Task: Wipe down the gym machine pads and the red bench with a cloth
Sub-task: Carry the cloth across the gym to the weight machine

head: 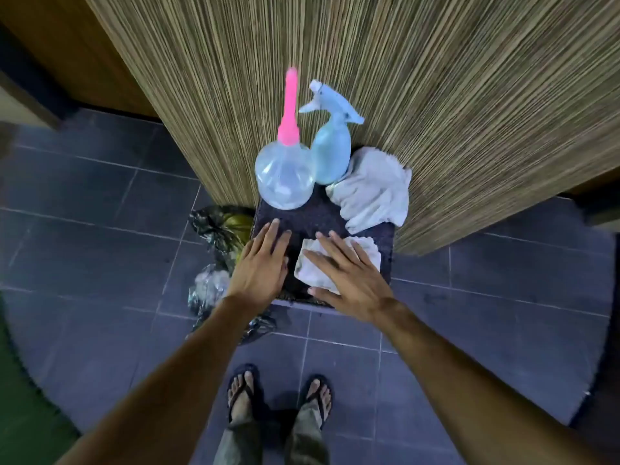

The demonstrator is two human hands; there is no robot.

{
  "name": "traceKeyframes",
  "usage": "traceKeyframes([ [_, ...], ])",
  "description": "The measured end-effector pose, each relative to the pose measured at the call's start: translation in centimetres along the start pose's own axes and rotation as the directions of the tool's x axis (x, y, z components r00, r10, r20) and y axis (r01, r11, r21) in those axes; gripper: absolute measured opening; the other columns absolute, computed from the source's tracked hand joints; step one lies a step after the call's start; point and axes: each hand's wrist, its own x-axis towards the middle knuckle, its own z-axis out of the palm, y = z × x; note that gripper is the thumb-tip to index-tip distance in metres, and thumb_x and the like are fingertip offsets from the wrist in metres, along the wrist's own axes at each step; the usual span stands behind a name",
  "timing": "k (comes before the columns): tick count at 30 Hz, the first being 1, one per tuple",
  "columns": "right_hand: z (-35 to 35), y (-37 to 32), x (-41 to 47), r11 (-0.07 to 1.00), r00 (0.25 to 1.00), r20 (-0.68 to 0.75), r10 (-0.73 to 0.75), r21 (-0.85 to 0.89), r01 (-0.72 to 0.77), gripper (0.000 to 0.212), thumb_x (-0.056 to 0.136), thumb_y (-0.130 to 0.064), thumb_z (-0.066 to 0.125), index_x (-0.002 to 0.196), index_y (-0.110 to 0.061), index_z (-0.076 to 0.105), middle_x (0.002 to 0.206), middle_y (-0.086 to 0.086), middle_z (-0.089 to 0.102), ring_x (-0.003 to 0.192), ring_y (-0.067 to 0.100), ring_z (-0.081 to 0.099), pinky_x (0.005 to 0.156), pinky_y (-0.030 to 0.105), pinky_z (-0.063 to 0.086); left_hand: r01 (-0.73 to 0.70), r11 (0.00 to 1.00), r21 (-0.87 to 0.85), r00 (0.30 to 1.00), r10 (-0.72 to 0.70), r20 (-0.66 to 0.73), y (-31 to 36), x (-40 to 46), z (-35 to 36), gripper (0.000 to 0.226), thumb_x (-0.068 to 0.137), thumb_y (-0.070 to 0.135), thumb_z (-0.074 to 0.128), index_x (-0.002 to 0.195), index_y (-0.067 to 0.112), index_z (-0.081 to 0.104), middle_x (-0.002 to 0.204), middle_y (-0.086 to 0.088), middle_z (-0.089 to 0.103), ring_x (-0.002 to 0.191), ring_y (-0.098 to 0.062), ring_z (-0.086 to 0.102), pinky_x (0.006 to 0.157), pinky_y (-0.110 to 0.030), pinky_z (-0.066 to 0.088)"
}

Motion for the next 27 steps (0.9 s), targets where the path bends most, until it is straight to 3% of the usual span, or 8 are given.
traceKeyframes([
  [2,0.7,0.8,1.0,0.995,0.997,0.019,-0.077,-0.066,0.078,0.07,0.097,-0.067,0.034,0.156,-0.031,0.026,0.167,0.005,0.014,0.155,0.027,0.007,0.123,0.052,0.015,-0.018,1.0,0.004,1.0,0.018,-0.022,-0.7,0.6,1.2,0.052,0.098,0.023,0.042,0.148,0.009,0.037,0.16,-0.015,0.028,0.148,-0.032,0.028,0.119,-0.045,0.031],
  [6,2.4,1.8,2.3,0.977,0.98,-0.1,-0.173,-0.146,0.158,0.066,0.097,-0.067,0.039,0.151,-0.029,0.039,0.161,0.009,0.033,0.15,0.031,0.027,0.12,0.052,0.026,-0.03,0.999,0.032,0.998,0.032,-0.049,-1.6,0.4,3.4,0.049,0.101,0.026,0.034,0.147,0.009,0.038,0.159,-0.015,0.029,0.148,-0.031,0.028,0.12,-0.044,0.029],
  [10,3.5,3.0,3.0,0.968,0.95,-0.215,-0.227,-0.159,0.195,0.057,0.097,-0.062,0.048,0.14,-0.024,0.055,0.145,0.011,0.053,0.133,0.033,0.051,0.107,0.047,0.044,-0.051,0.997,0.053,0.993,0.056,-0.104,-1.7,0.2,4.0,0.045,0.103,0.02,0.038,0.146,0.008,0.039,0.159,-0.016,0.029,0.148,-0.031,0.028,0.121,-0.044,0.027],
  [14,3.2,2.6,3.3,0.967,0.922,-0.305,-0.238,-0.165,0.196,0.049,0.098,-0.055,0.049,0.126,-0.017,0.064,0.129,0.01,0.064,0.114,0.03,0.062,0.095,0.041,0.052,-0.048,0.998,0.03,0.997,0.05,-0.061,-1.4,0.1,3.4,0.048,0.099,0.014,0.041,0.147,0.008,0.038,0.159,-0.017,0.028,0.148,-0.032,0.027,0.121,-0.046,0.028],
  [19,0.8,0.7,1.9,0.999,0.98,-0.191,-0.052,-0.012,0.05,0.051,0.098,-0.056,0.042,0.128,-0.017,0.059,0.116,0.004,0.067,0.097,0.027,0.066,0.077,0.039,0.059,0.02,0.999,-0.036,1.0,-0.02,0.0,0.3,-1.9,0.2,0.049,0.097,0.012,0.042,0.146,0.01,0.04,0.157,-0.017,0.032,0.146,-0.033,0.032,0.12,-0.046,0.031],
  [22,-1.6,-1.7,-1.6,0.981,0.99,-0.015,0.139,0.141,-0.135,0.058,0.095,-0.059,0.039,0.136,-0.021,0.053,0.122,0.005,0.064,0.108,0.031,0.064,0.08,0.045,0.058,0.075,0.995,-0.063,0.997,-0.072,0.042,2.3,-4.4,-2.3,0.047,0.098,0.02,0.036,0.143,0.008,0.044,0.154,-0.019,0.036,0.143,-0.036,0.036,0.116,-0.049,0.035],
  [24,-2.8,-3.5,-5.1,0.928,0.949,0.128,0.289,0.204,-0.31,0.057,0.098,-0.056,0.042,0.145,-0.024,0.045,0.134,0.007,0.057,0.122,0.032,0.054,0.092,0.044,0.049,0.105,0.99,-0.094,0.99,-0.095,0.105,3.9,-6.4,-3.6,0.051,0.096,0.025,0.033,0.142,0.007,0.045,0.152,-0.021,0.039,0.139,-0.038,0.04,0.113,-0.049,0.036],
  [27,-3.8,-6.8,-11.2,0.786,0.856,0.207,0.474,0.338,-0.517,0.055,0.101,-0.049,0.046,0.149,-0.024,0.039,0.143,0.01,0.049,0.13,0.037,0.047,0.094,0.046,0.045,0.12,0.986,-0.119,0.975,-0.095,0.2,6.5,-9.9,-4.4,0.05,0.098,0.03,0.029,0.139,0.008,0.048,0.145,-0.02,0.046,0.129,-0.04,0.048,0.105,-0.049,0.044],
])
